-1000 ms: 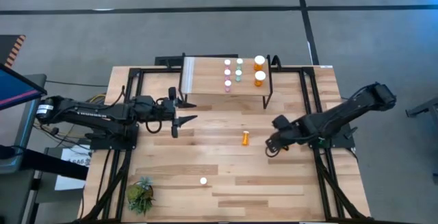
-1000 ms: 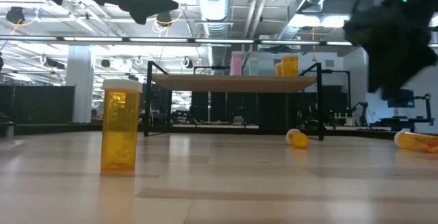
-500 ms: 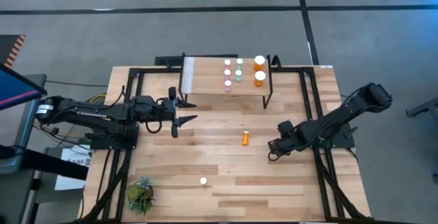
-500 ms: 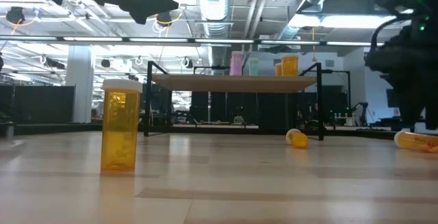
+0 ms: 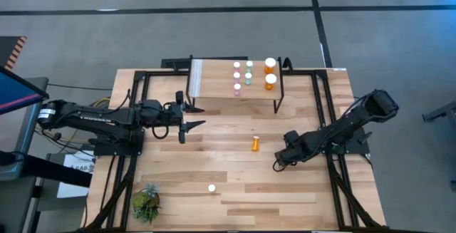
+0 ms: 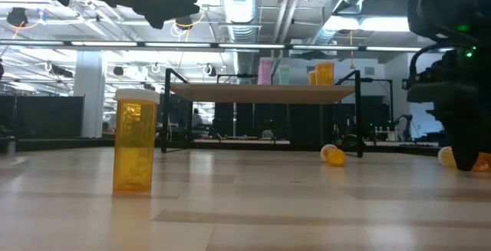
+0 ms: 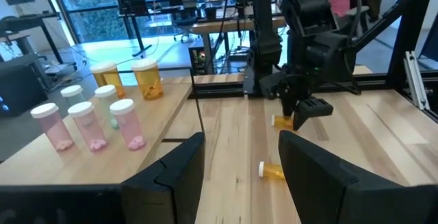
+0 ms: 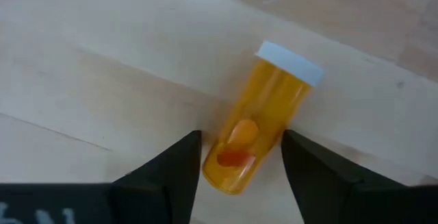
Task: Pick and place medicine bottles onto shelf by color
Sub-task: Put the middle right small orange pill bottle on the shelf
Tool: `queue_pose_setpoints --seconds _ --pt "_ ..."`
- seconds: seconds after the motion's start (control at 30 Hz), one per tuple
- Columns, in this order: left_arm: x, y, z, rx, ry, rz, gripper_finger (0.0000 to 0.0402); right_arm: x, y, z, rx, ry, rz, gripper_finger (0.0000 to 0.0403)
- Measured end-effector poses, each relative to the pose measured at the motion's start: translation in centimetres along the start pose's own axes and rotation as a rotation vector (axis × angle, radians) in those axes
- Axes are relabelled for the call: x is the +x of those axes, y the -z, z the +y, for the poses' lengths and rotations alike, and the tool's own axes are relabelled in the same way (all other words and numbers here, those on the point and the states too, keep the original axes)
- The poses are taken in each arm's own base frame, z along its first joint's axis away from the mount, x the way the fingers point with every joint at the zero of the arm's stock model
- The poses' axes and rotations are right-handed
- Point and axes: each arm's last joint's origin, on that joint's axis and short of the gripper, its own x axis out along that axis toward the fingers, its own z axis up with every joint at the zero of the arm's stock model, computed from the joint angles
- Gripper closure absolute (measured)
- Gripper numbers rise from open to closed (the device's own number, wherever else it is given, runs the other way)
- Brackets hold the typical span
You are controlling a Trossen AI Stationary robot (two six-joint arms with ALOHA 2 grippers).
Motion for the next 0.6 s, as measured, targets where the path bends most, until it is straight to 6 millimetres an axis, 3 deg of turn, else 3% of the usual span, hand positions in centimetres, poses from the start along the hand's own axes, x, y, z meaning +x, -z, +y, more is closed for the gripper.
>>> queue_pose_setpoints --seconds 0.6 --pt "0.0 0.0 0.0 0.0 0.0 0.004 0.0226 -0.2 2.1 -0.3 -0.038 -0.02 -0.099 0.0287"
